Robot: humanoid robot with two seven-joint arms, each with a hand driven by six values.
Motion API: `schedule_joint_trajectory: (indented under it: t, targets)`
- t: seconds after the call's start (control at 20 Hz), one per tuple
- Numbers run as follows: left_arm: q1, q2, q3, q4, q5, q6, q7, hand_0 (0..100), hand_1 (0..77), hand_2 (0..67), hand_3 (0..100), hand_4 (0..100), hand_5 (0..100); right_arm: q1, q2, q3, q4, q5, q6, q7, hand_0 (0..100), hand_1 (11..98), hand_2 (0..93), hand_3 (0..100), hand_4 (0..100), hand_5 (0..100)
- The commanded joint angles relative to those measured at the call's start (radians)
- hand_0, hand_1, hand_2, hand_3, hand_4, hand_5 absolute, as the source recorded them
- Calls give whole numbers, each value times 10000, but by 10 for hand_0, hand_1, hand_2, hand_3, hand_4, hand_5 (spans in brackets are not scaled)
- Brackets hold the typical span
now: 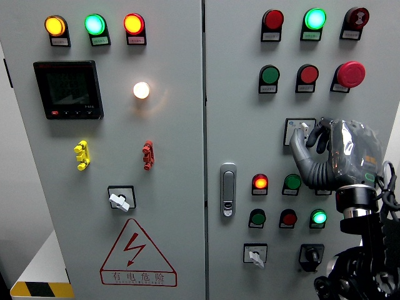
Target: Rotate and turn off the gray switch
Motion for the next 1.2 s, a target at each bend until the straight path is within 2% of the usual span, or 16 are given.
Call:
schedule_joint_trajectory:
  t: [0.0,0.3,0.4,0.45,0.5,0.6,0.9,1.0,1.15]
  targets:
    - [0,0,0,0,1,1,5,0,0,101,207,121,127,-61,-15,-2,57,3,-15,-2,655,375,684,904,838,897]
    - [0,0,0,0,1,1,5,0,0,101,207,121,127,-198,-31,-2,363,-12,-92,-2,677,362,630,877,824,886]
    - [0,0,0,0,-14,1,5,0,0,101,207,121,127,-321,-31,-2,532,-27,-92,-2,677,365,613,861,756,886]
    - [0,0,0,0,1,1,5,0,0,101,207,121,127,-382,-46,-2,609,-119,-92,-2,678,366,612,855,719,894]
    - [0,0,0,0,1,1,5,0,0,101,207,121,127,-489,-137,-2,731,-226,-92,-2,677,367,613,849,721,893]
    - [-15,0,0,0,1,1,5,0,0,101,207,121,127,-673,-169,-2,977,-242,-77,-2,671,373,613,840,725,892]
    - [0,0,0,0,1,1,-10,0,0,101,207,121,127,-1271,-169,-2,1697,-395,-61,29,656,387,549,701,589,842]
    - [-15,0,0,0,1,1,5,0,0,101,207,121,127,-1609,-169,29,2020,-472,-76,456,647,399,497,626,504,802]
    - [0,0,0,0,-14,1,5,0,0,101,207,121,127,-2008,-138,60,2526,-595,-77,596,636,404,412,526,400,678]
